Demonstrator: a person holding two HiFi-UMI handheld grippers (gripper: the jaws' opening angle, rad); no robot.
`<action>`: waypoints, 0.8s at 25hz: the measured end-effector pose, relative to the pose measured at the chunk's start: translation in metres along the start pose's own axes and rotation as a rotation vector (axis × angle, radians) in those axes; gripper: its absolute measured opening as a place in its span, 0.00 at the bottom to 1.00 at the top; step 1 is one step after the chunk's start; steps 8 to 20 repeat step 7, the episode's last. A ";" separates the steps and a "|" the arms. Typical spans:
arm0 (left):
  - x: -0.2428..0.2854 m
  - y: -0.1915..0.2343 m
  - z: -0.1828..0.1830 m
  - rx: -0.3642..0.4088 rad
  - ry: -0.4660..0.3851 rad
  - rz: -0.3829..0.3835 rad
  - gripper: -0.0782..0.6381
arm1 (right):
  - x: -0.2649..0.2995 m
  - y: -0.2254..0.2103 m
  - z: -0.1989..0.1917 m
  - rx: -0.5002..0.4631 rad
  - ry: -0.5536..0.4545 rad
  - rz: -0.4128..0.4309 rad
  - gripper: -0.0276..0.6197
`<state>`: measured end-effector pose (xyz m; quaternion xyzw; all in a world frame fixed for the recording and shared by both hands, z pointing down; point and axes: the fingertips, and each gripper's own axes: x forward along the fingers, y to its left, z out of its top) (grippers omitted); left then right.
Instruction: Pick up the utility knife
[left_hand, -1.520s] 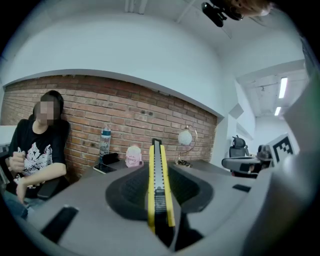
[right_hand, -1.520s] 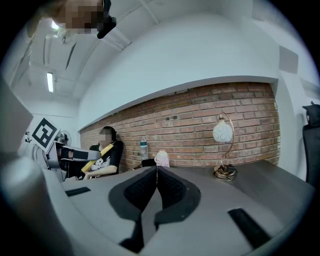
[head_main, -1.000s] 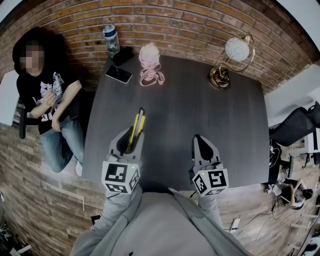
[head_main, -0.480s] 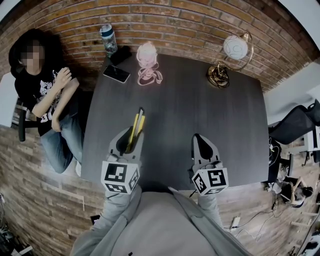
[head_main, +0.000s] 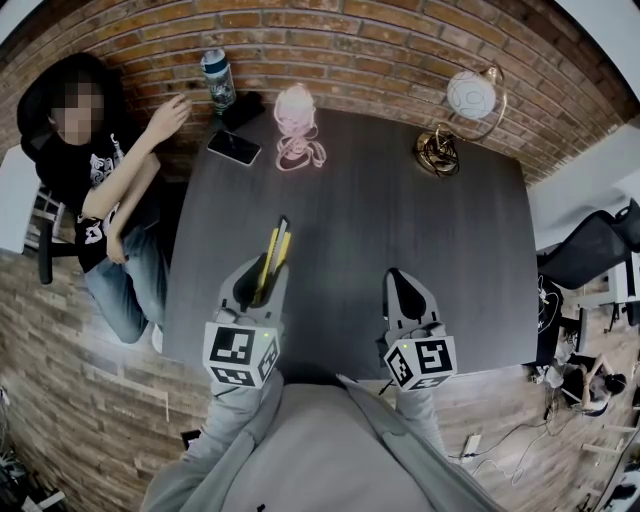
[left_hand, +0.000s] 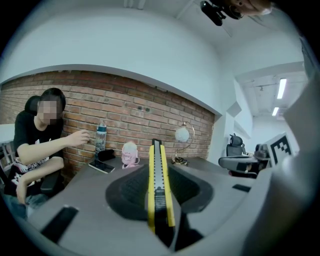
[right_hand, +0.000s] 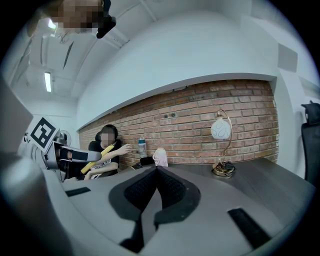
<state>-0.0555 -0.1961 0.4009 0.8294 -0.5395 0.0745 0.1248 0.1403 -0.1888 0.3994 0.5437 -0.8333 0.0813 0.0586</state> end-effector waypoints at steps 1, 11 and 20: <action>0.000 0.000 0.000 0.000 0.000 0.000 0.29 | -0.001 0.000 0.000 0.001 0.000 -0.001 0.07; -0.001 -0.003 0.000 0.003 0.000 -0.008 0.29 | -0.004 -0.001 0.000 0.008 -0.004 -0.008 0.07; -0.001 -0.003 0.000 0.003 0.000 -0.008 0.29 | -0.004 -0.001 0.000 0.008 -0.004 -0.008 0.07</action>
